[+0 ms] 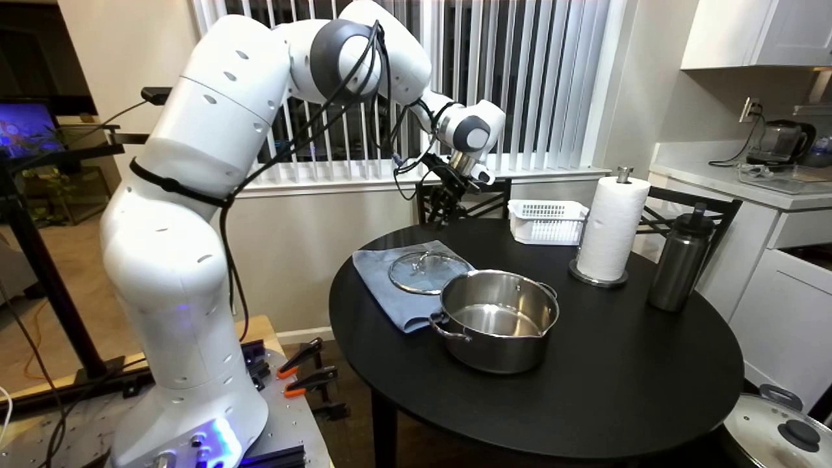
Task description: Place the pot's lid on the towel
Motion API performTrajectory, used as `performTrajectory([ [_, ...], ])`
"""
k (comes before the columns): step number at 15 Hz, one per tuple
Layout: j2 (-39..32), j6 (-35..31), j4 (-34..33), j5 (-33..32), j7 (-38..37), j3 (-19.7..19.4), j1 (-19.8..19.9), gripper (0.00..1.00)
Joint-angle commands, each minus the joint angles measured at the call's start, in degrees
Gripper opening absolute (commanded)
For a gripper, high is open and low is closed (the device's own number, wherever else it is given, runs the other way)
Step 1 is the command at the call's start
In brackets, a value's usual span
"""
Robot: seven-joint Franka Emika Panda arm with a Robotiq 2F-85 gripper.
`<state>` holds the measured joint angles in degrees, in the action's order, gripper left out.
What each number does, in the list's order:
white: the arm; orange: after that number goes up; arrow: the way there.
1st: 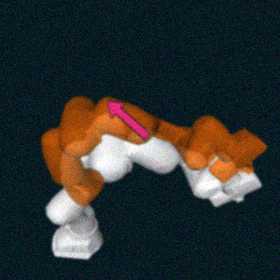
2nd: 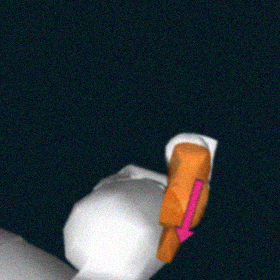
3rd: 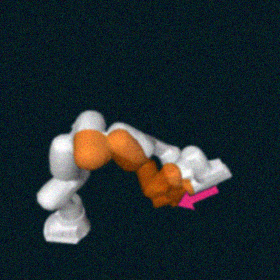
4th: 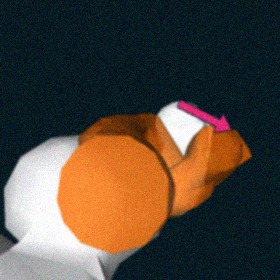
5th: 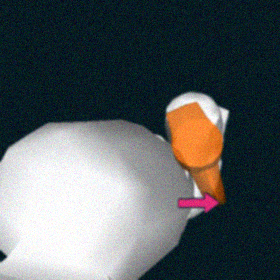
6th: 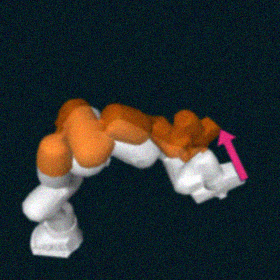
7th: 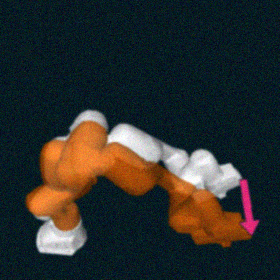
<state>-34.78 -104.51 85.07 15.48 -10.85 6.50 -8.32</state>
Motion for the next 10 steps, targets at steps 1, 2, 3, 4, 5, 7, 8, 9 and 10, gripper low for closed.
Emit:
performTrajectory([
  [1, -0.04, 0.18, -0.39, 0.02, -0.03, -0.13, 0.0, 0.54],
  [2, -0.06, 0.17, -0.4, 0.0, -0.04, -0.15, 0.0, 0.61],
  [3, -0.12, 0.17, -0.4, 0.0, -0.04, -0.14, -0.08, 0.67],
  [4, -0.19, 0.17, -0.4, -0.01, -0.05, -0.12, -0.18, 0.73],
  [5, -0.21, 0.17, -0.4, -0.02, -0.05, -0.11, -0.21, 0.73],
  [7, -0.22, 0.17, -0.4, -0.02, -0.05, -0.12, -0.21, 0.73],
  [8, -0.22, 0.17, -0.4, -0.02, -0.05, -0.12, -0.21, 0.73],
  [9, -0.22, 0.17, -0.4, -0.02, -0.05, -0.12, -0.22, 0.73],
  [10, -0.22, 0.17, -0.4, -0.02, -0.05, -0.12, -0.22, 0.73],
])
